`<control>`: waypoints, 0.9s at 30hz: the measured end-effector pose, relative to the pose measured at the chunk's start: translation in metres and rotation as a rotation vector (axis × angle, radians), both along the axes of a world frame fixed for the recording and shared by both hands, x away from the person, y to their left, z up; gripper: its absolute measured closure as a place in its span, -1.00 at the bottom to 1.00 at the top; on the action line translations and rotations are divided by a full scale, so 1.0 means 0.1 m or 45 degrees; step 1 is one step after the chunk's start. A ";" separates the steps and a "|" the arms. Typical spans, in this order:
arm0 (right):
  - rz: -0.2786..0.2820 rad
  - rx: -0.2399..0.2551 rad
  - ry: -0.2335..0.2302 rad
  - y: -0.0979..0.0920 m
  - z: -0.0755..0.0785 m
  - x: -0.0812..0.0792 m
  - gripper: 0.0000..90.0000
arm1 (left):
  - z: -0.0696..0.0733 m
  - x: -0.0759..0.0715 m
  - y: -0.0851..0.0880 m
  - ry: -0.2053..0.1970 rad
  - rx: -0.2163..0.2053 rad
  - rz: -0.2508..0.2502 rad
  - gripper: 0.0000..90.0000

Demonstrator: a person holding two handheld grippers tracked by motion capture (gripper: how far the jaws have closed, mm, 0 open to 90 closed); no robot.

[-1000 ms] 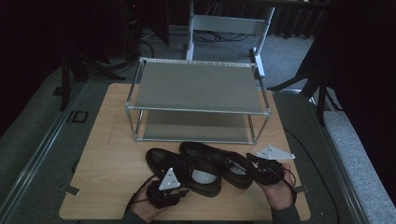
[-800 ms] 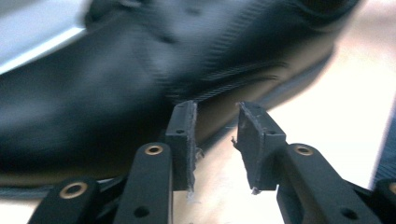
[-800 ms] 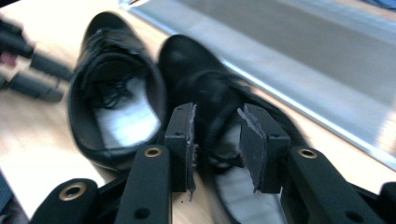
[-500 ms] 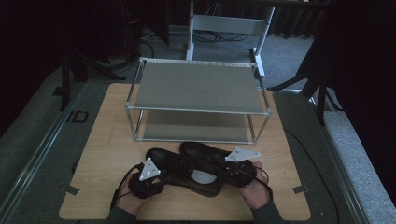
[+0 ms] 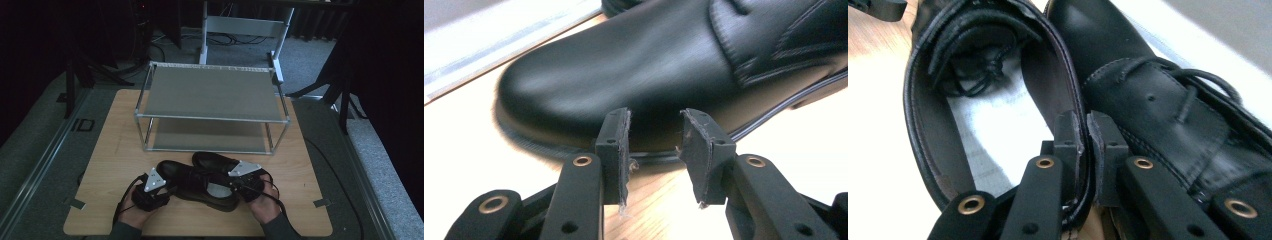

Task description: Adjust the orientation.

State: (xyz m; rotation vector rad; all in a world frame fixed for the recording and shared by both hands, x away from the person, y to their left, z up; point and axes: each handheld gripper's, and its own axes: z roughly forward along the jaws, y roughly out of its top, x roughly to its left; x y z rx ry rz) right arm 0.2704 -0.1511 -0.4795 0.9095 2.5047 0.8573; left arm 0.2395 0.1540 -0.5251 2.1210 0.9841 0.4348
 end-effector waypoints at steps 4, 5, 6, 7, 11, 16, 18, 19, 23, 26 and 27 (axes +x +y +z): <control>-0.014 0.017 0.015 -0.13 0.04 -0.07 0.85 | 0.00 -0.01 -0.02 0.006 -0.002 -0.011 0.41; -0.017 0.025 0.014 -0.17 0.05 -0.09 0.85 | 0.00 -0.01 -0.04 0.007 -0.003 -0.020 0.41; -0.023 0.031 0.017 -0.21 0.05 -0.12 0.85 | -0.01 -0.02 -0.07 0.008 0.003 -0.034 0.41; -0.025 0.036 0.020 -0.25 0.05 -0.14 0.85 | -0.01 -0.02 -0.10 0.009 0.006 -0.048 0.41; -0.029 0.043 0.014 -0.40 0.06 -0.23 0.85 | -0.05 -0.04 -0.26 0.023 0.021 -0.115 0.41; -0.053 0.044 0.013 -0.53 0.08 -0.31 0.84 | -0.06 -0.10 -0.40 -0.003 0.008 -0.142 0.41; -0.053 0.045 0.013 -0.55 0.07 -0.33 0.84 | -0.05 -0.12 -0.44 -0.007 0.010 -0.155 0.41; -0.047 0.044 0.012 -0.56 0.07 -0.34 0.84 | -0.05 -0.12 -0.46 -0.006 0.007 -0.165 0.41; -0.052 0.035 0.012 -0.62 0.08 -0.37 0.85 | -0.05 -0.16 -0.54 -0.001 0.004 -0.209 0.42; -0.061 0.039 0.013 -0.69 0.08 -0.39 0.84 | -0.04 -0.17 -0.60 -0.005 0.007 -0.233 0.42; -0.059 0.038 0.016 -0.71 0.08 -0.39 0.84 | -0.04 -0.18 -0.62 -0.008 0.001 -0.234 0.42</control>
